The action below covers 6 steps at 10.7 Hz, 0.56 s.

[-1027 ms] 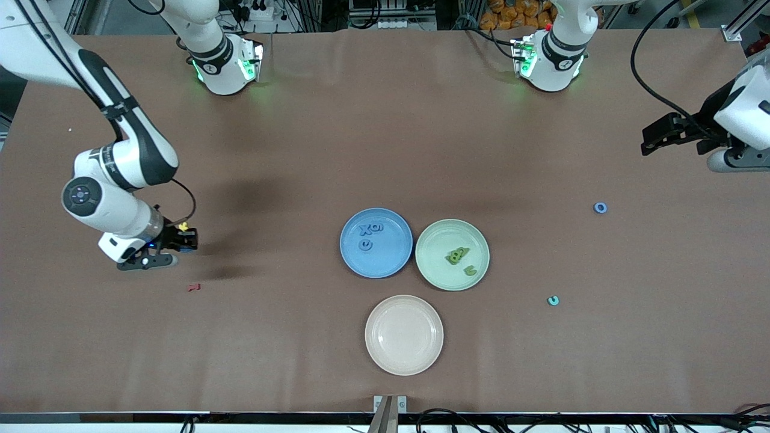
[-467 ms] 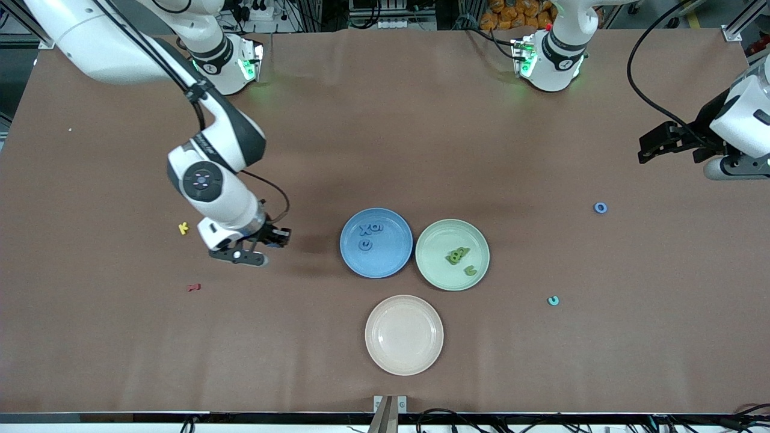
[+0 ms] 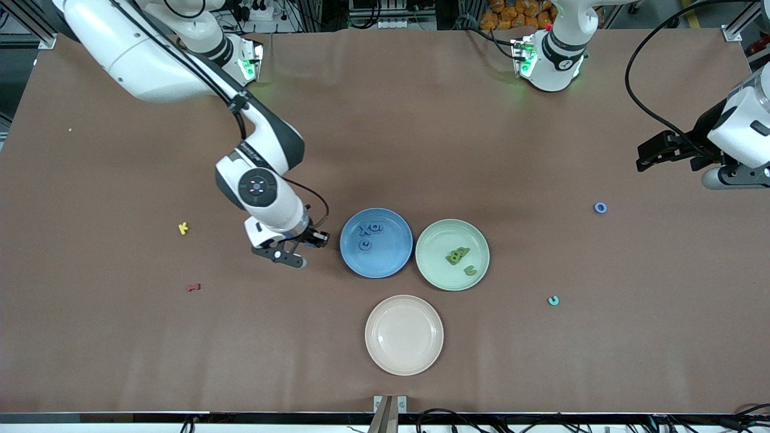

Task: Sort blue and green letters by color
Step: 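Carry the blue E to the blue plate and open the right gripper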

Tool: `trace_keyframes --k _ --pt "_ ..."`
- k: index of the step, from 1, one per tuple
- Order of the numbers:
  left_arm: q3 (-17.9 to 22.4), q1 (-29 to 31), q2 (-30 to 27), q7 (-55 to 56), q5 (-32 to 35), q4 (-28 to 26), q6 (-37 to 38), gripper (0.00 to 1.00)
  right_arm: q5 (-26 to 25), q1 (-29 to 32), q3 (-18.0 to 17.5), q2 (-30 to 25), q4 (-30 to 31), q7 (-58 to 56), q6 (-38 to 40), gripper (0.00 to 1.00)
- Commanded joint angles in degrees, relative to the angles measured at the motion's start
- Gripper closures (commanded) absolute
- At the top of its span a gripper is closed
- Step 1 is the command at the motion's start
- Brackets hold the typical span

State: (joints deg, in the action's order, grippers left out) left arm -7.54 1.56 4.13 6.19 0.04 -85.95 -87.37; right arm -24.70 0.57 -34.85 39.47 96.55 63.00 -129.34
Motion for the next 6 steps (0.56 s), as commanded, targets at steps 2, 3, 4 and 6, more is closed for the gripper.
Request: trace_keyframes --k 2,3,4,6 --pt "-0.2 0.2 0.3 -0.9 -1.5 -0.1 -1.0 0.00 -0.5 -7.8 2.2 7.2 -10.4 9.0 0.8 1.00" --pt "-0.1 0.3 0.3 -0.9 -1.5 -0.1 -1.0 0.00 -0.5 -8.6 2.2 8.2 -11.8 10.4 0.8 1.00" --pt "-0.1 0.2 0.3 -0.9 -1.5 0.0 -1.1 0.00 -0.5 -9.9 2.2 9.2 -13.4 12.0 0.8 1.00" --pt "-0.1 0.3 0.3 -0.9 -1.5 -0.1 -1.1 0.00 -0.6 -12.1 2.2 11.5 -16.9 14.7 0.8 1.00"
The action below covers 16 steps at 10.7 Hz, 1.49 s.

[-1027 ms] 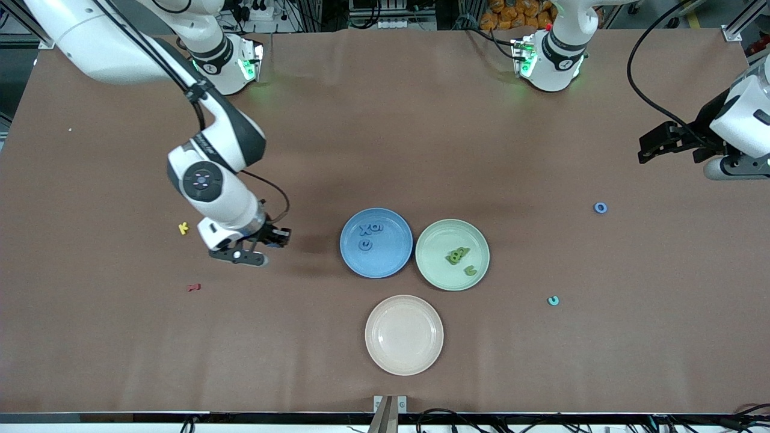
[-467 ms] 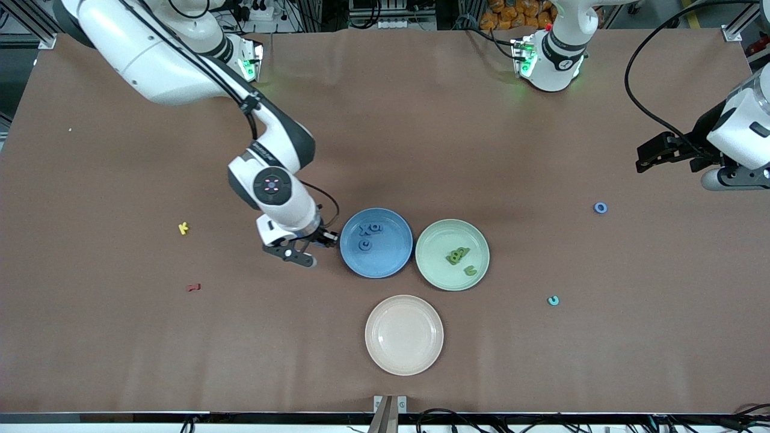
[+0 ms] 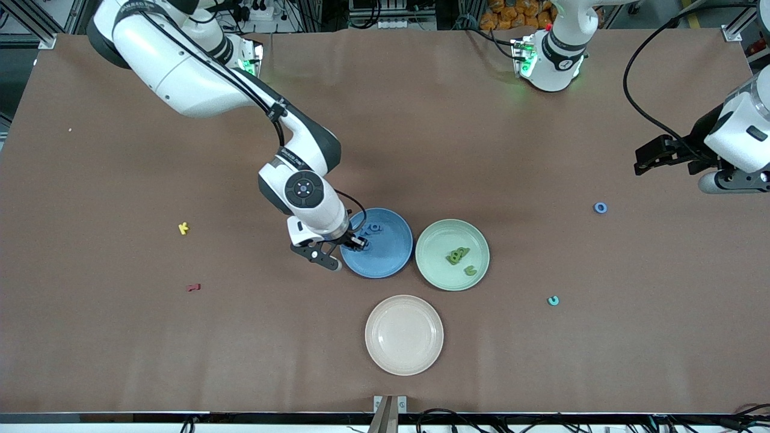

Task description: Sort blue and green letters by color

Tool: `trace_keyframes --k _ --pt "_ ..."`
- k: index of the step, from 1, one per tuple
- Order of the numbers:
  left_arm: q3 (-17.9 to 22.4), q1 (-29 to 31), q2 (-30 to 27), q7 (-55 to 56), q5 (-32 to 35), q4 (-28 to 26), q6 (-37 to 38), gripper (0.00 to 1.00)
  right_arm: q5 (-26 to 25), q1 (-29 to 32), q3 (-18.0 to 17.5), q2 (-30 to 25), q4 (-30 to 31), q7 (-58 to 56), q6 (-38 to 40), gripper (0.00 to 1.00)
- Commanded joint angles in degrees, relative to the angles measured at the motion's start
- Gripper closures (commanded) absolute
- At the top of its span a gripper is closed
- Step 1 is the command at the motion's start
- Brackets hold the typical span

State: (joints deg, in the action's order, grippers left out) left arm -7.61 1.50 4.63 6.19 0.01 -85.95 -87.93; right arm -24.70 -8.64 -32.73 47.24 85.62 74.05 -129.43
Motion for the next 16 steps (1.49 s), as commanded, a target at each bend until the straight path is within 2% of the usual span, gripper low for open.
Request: trace_keyframes --k 1,2,3,4,7,9,12,16 --pt "0.0 0.4 -0.2 -0.9 -1.5 -0.1 -0.5 0.00 -0.6 -3.1 0.2 4.2 -7.0 4.5 0.9 1.00" --pt "0.0 0.4 -0.2 -0.9 -1.5 -0.1 -0.5 0.00 -0.5 -2.9 0.2 4.2 -7.1 4.5 1.3 0.93" --pt "0.0 0.3 -0.1 -0.9 -1.5 -0.2 -0.5 0.00 -0.5 -2.2 0.2 4.1 -7.1 4.6 1.4 0.45" --pt "0.0 0.3 0.0 -1.0 -1.5 -0.2 -0.7 0.00 -1.2 -2.2 0.5 3.9 -7.1 4.5 1.4 0.00" --pt "0.0 0.3 0.1 -0.9 -1.5 -0.2 -0.8 0.00 -1.2 -1.3 1.3 3.6 -7.1 3.9 1.3 0.00" --pt "0.0 0.3 0.2 -0.9 -1.5 -0.2 -0.8 0.00 -1.0 1.4 1.3 3.5 -7.1 0.0 1.3 0.00" --pt "-0.1 0.3 0.2 -0.9 -1.5 -0.2 -0.9 0.00 -1.0 8.6 1.3 3.5 -7.0 -13.2 3.2 0.00" --pt "-0.1 0.3 0.3 -0.9 -1.6 -0.4 -0.9 0.00 -0.9 21.5 0.8 2.0 -4.9 -36.9 7.6 0.00"
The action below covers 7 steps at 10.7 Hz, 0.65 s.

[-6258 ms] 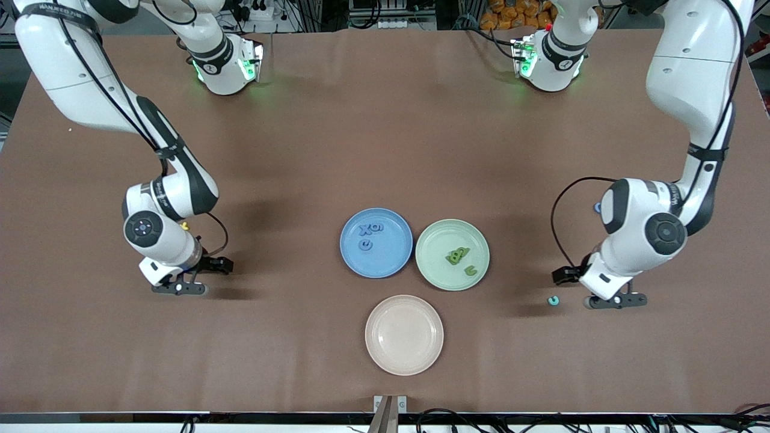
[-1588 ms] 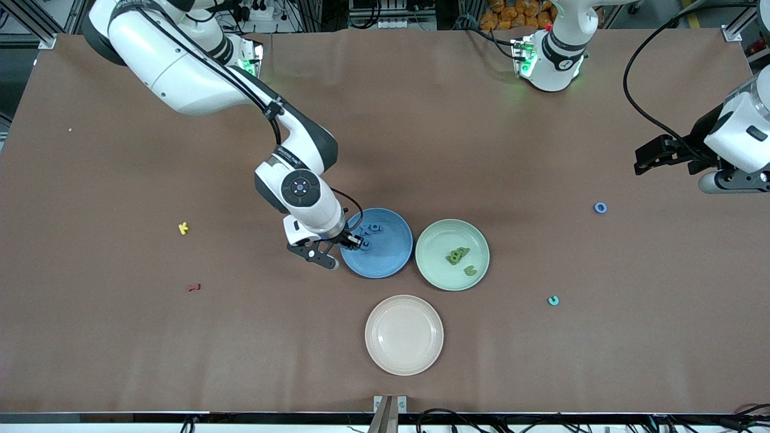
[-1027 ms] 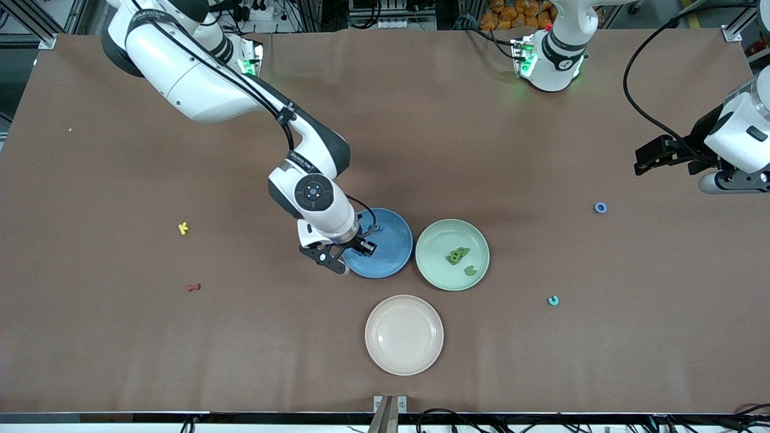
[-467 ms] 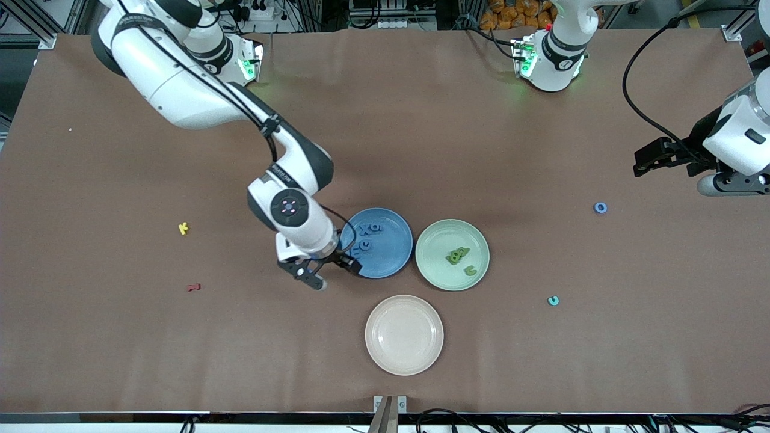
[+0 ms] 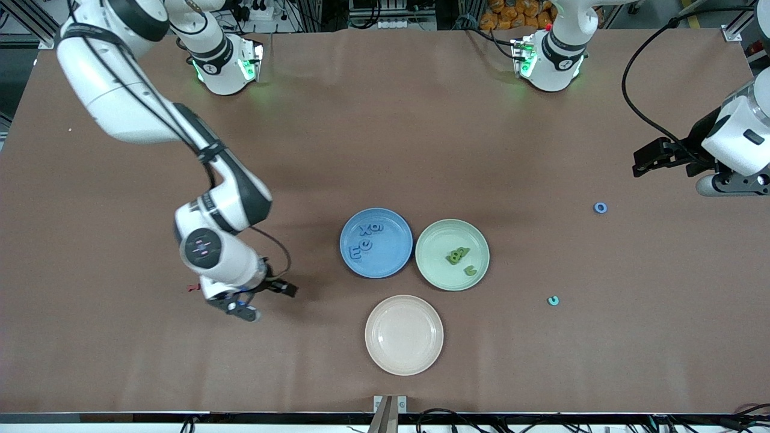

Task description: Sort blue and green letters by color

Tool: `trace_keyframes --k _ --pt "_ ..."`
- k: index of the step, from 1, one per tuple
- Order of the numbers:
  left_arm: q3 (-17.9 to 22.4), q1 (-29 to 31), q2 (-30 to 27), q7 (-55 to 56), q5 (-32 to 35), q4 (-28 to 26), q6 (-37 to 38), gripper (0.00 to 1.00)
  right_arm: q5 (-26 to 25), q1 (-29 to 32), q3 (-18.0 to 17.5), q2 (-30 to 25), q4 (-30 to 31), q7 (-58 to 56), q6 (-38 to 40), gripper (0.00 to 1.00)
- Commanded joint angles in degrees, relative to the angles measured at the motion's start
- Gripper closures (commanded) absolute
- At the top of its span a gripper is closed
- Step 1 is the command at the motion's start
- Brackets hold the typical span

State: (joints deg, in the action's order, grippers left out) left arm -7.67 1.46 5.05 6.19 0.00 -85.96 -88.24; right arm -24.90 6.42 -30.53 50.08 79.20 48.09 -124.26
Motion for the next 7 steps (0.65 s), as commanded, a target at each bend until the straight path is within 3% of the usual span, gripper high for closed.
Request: trace_keyframes --k 1,5,7 --pt "-0.1 0.3 -0.1 -0.9 -1.6 -0.4 -0.5 0.00 -0.7 9.2 -1.4 -2.3 3.3 -15.7 2.4 0.00" --pt "-0.1 0.2 0.1 -0.9 -1.6 -0.3 -0.6 0.00 -0.8 19.1 -2.7 -11.6 16.1 -24.4 0.2 0.00" --pt "-0.1 0.3 0.2 -0.9 -1.6 -0.3 -0.5 0.00 -0.8 23.6 -3.6 -18.5 29.1 -25.8 -9.8 0.00"
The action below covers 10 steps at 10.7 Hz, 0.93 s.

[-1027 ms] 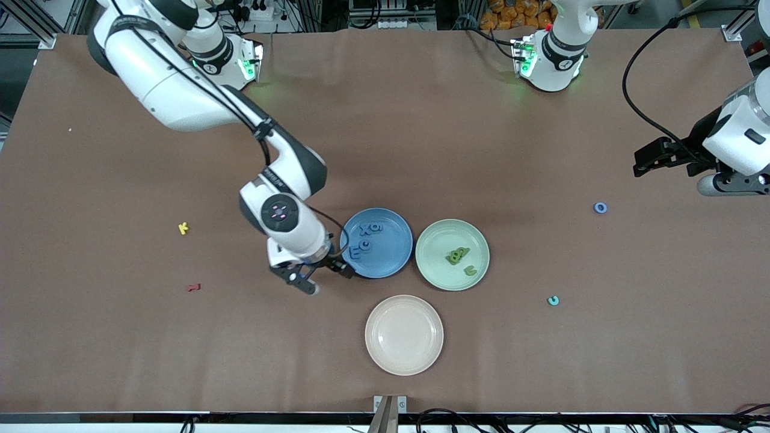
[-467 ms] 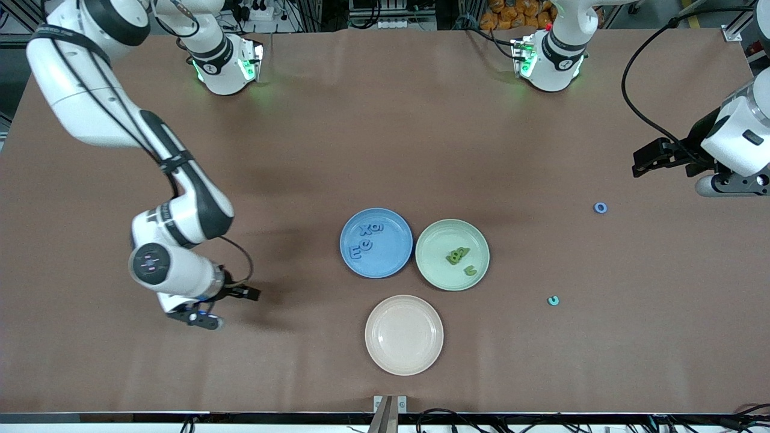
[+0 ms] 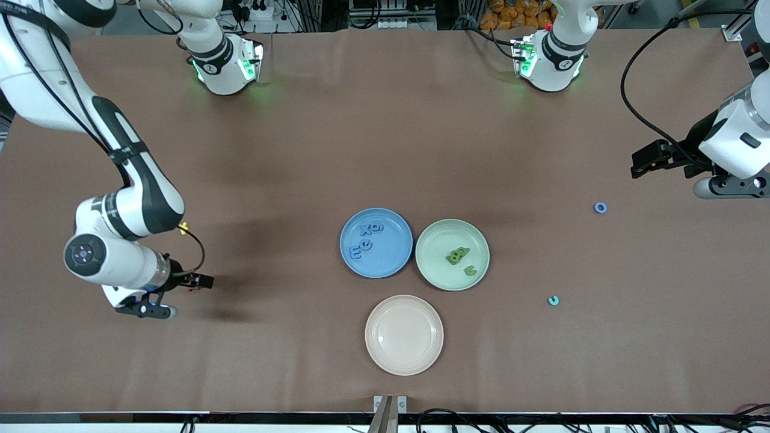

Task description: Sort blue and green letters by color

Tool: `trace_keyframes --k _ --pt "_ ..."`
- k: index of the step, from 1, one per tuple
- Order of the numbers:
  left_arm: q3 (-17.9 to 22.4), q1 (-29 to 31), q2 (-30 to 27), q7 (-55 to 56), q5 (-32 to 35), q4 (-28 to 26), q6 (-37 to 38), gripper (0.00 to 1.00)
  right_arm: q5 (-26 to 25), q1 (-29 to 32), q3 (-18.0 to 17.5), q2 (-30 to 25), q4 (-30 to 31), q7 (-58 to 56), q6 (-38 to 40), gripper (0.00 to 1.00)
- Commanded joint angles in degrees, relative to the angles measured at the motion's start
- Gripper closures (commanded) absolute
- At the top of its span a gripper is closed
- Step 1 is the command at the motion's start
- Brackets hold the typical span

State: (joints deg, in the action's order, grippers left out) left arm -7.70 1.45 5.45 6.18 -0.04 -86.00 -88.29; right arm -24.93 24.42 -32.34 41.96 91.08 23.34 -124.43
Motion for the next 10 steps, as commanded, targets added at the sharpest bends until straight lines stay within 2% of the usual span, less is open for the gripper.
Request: trace_keyframes --k 1,3,6,8,10 --pt "0.0 0.3 -0.2 -0.9 -1.5 -0.2 -0.6 0.00 -0.7 6.6 -1.7 -13.5 22.9 -1.1 -14.2 0.00" --pt "0.0 0.3 -0.2 -0.9 -1.5 -0.3 -0.8 0.00 -0.7 8.4 -1.7 -17.7 28.4 -1.2 -16.5 0.00" --pt "0.0 0.3 -0.2 -0.9 -1.5 -0.3 -0.8 0.00 -0.7 11.8 -2.0 -20.9 32.0 -5.0 -16.6 0.00" --pt "0.0 0.4 -0.2 -0.9 -1.6 -0.3 -0.9 0.00 -0.6 14.3 -3.3 -21.4 32.7 -6.6 -16.6 0.00" --pt "0.0 0.3 -0.2 -0.9 -1.7 -0.3 -0.9 0.00 -0.6 18.4 -6.9 -21.7 33.5 -7.4 -16.5 0.00"
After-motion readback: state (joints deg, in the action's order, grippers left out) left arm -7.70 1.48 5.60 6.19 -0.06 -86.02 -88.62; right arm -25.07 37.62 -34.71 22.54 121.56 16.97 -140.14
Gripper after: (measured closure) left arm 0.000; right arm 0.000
